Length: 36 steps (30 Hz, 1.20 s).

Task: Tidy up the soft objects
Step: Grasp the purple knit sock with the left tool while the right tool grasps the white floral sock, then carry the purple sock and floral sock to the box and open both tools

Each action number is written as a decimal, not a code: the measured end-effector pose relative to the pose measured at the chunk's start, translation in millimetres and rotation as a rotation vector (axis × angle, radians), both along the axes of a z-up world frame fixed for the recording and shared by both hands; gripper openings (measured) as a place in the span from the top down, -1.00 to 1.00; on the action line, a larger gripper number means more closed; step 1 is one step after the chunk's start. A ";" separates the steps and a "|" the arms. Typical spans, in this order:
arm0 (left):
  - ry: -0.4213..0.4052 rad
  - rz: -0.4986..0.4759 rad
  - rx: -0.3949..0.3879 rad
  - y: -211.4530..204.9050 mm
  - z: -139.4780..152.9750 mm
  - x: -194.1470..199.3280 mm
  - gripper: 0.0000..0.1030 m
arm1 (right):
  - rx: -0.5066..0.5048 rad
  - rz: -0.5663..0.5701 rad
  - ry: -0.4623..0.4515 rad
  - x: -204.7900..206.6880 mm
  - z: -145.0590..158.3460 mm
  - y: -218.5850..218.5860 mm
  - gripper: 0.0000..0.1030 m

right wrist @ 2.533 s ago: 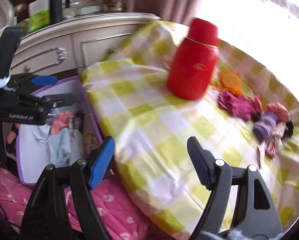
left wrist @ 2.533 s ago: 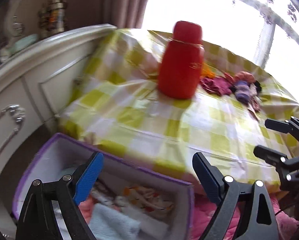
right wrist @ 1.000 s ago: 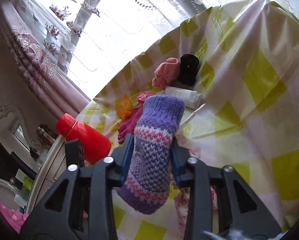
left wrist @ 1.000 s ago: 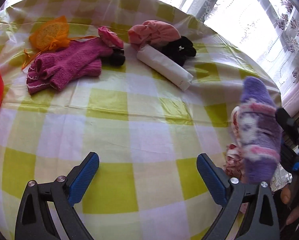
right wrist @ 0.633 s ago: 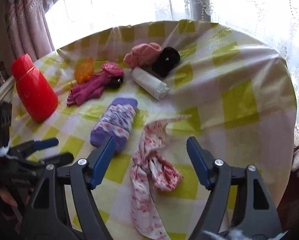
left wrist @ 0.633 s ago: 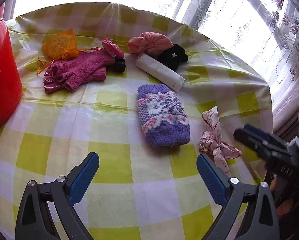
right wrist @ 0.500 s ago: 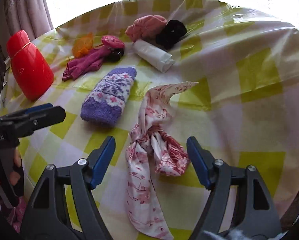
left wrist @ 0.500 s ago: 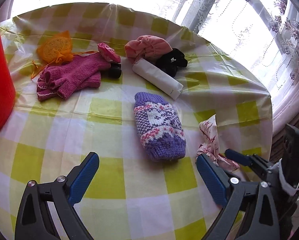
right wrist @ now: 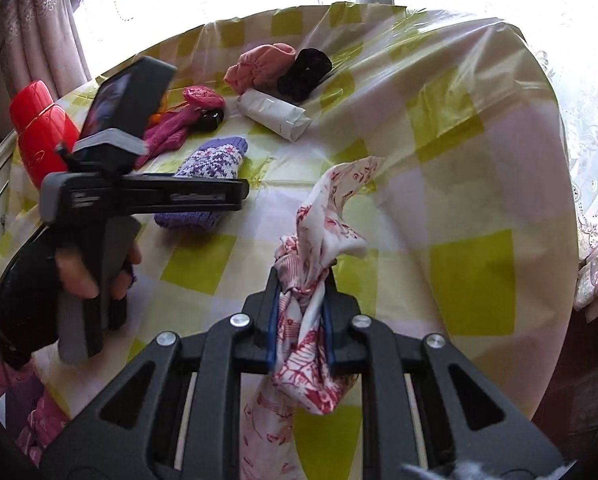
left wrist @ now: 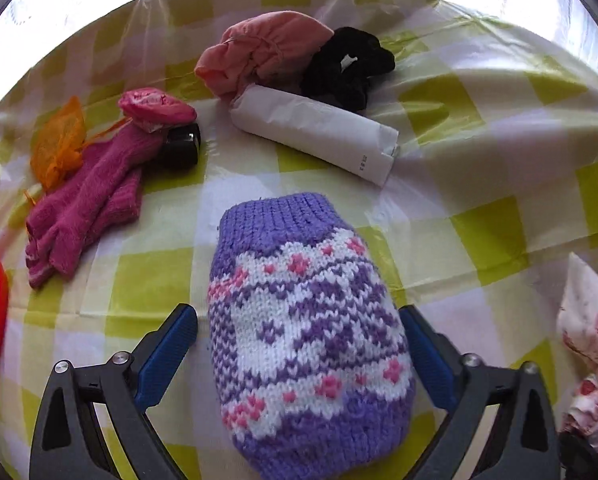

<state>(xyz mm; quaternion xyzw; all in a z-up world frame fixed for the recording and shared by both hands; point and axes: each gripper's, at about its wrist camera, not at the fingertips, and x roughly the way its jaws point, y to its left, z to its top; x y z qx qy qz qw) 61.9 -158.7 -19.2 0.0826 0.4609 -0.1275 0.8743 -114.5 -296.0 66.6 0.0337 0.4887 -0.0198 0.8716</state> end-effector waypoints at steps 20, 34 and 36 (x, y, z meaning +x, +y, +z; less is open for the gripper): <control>-0.151 -0.035 -0.086 95.3 84.8 -135.2 0.39 | 0.076 0.002 -0.127 -12.1 38.0 46.6 0.59; -0.445 -0.037 -0.085 134.0 163.9 -228.0 0.37 | -0.050 0.119 -0.348 -57.8 128.2 117.4 0.59; -0.472 -0.034 -0.092 140.9 174.5 -236.2 0.37 | -0.052 0.139 -0.355 -62.7 134.0 123.6 0.59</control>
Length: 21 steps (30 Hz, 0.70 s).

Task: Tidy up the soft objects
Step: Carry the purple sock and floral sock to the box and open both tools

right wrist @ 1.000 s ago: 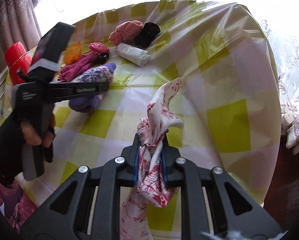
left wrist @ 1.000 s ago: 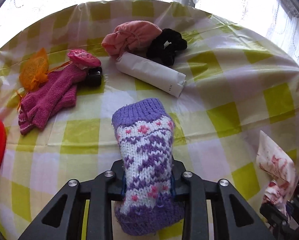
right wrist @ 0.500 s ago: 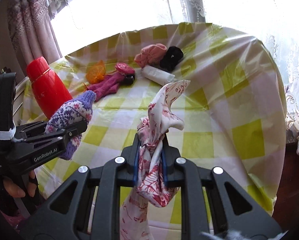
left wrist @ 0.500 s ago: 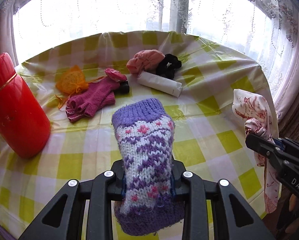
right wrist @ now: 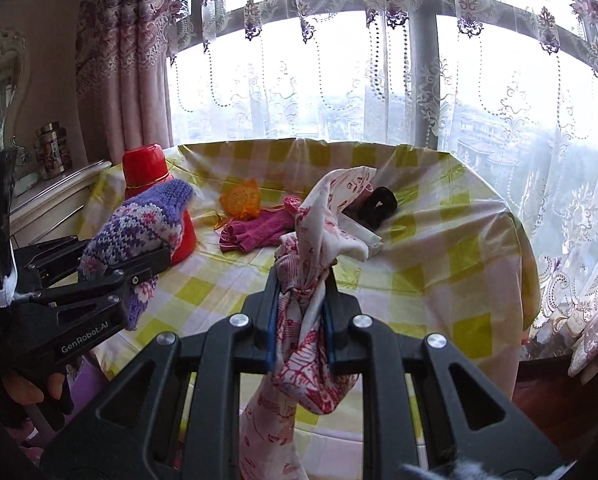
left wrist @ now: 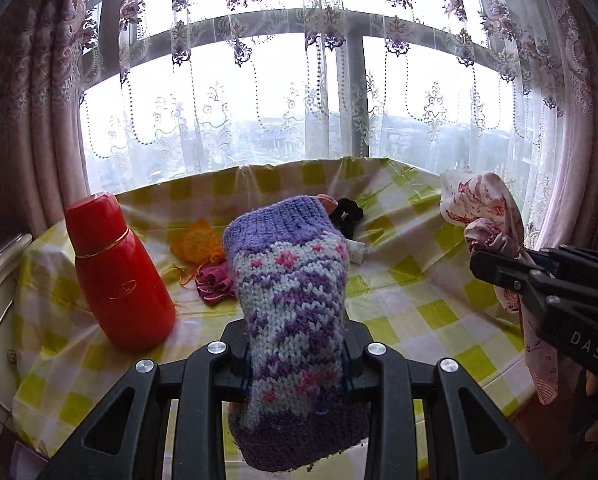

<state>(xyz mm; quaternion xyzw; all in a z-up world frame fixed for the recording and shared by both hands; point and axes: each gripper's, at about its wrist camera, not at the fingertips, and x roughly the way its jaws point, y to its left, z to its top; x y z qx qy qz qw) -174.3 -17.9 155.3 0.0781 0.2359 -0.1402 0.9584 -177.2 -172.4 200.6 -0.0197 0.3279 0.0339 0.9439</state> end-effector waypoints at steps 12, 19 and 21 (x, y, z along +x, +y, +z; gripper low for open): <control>-0.068 0.029 0.059 32.7 20.9 -35.2 0.36 | -0.041 0.125 -0.072 -11.7 33.7 44.6 0.58; -0.047 0.093 0.062 66.5 15.7 -44.2 0.35 | -0.054 0.231 -0.069 -8.7 33.7 84.0 0.57; -0.042 0.112 0.055 77.4 14.6 -46.4 0.35 | -0.056 0.264 -0.063 -7.4 32.5 96.4 0.57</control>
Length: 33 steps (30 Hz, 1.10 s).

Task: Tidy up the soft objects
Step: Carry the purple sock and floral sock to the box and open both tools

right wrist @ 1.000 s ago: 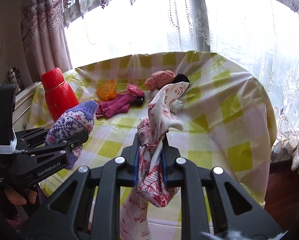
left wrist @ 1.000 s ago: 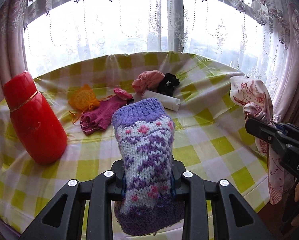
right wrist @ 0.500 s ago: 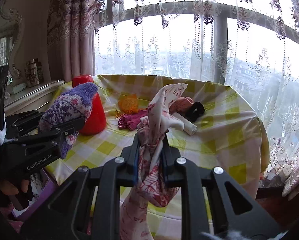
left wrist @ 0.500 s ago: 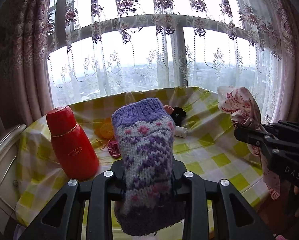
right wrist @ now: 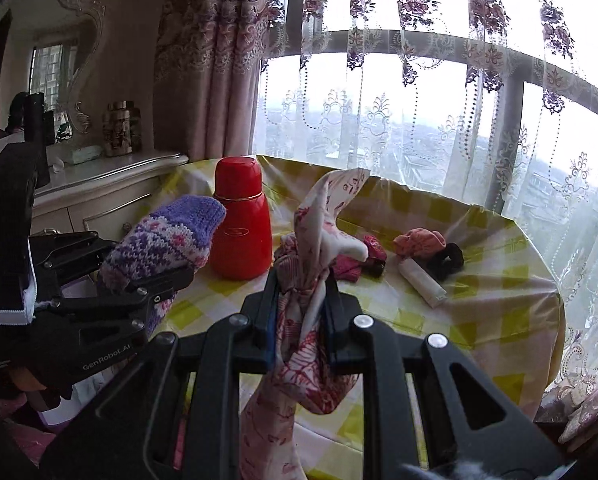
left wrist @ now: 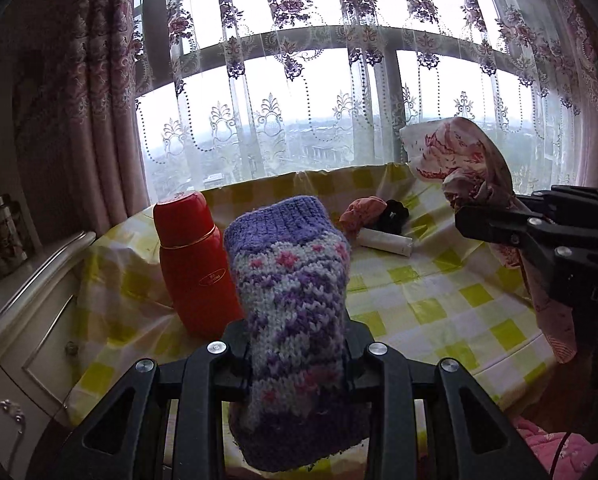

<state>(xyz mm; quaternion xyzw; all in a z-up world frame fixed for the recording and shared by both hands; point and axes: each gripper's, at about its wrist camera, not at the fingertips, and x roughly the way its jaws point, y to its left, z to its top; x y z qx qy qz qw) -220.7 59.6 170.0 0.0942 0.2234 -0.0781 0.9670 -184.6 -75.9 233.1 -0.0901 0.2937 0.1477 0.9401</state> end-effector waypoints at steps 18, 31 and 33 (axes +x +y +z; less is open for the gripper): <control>0.095 0.257 -0.047 111.4 -32.4 -24.2 0.33 | -0.024 0.353 0.119 1.3 -35.0 123.1 0.57; 0.312 0.525 -0.296 243.8 -85.4 -88.1 0.33 | 0.035 0.671 0.391 -12.2 -74.0 222.0 0.51; 0.318 0.559 -0.303 255.5 -90.3 -98.0 0.33 | 0.025 0.721 0.421 -21.0 -81.6 240.1 0.51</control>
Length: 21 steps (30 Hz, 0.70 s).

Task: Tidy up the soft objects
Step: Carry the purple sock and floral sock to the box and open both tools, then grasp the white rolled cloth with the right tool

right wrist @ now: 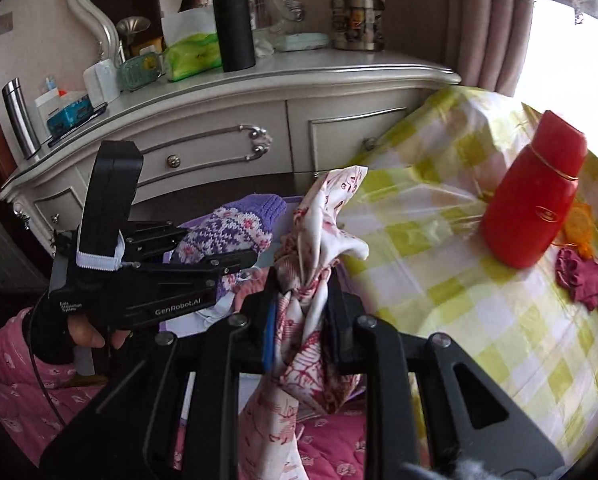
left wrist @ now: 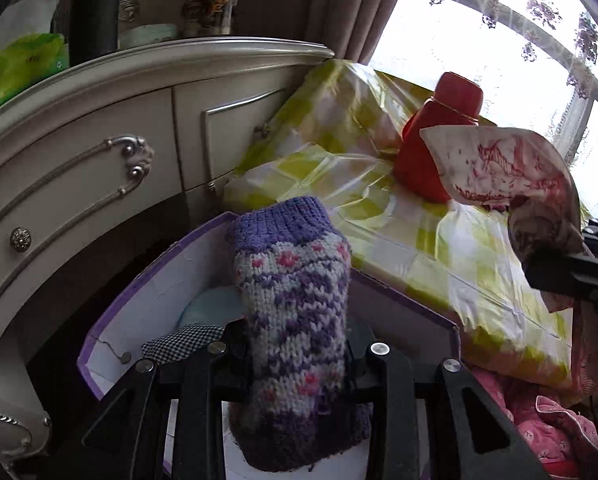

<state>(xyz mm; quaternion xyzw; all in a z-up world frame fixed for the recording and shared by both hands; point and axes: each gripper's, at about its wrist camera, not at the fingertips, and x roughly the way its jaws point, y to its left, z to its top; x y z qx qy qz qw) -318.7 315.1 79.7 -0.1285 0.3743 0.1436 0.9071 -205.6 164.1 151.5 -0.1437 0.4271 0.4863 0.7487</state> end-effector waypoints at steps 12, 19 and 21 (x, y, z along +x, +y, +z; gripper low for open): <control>-0.014 0.179 0.017 40.6 9.8 -18.8 -0.47 | 0.078 0.045 0.249 9.2 -37.6 18.4 -0.22; -0.025 -0.047 0.024 -22.6 16.4 30.0 -0.61 | 0.113 -0.266 0.181 58.9 -31.0 -86.3 -0.33; -0.008 -0.160 0.017 -57.3 11.0 57.2 -0.64 | 0.070 -0.367 0.164 70.3 -40.8 -121.8 -0.34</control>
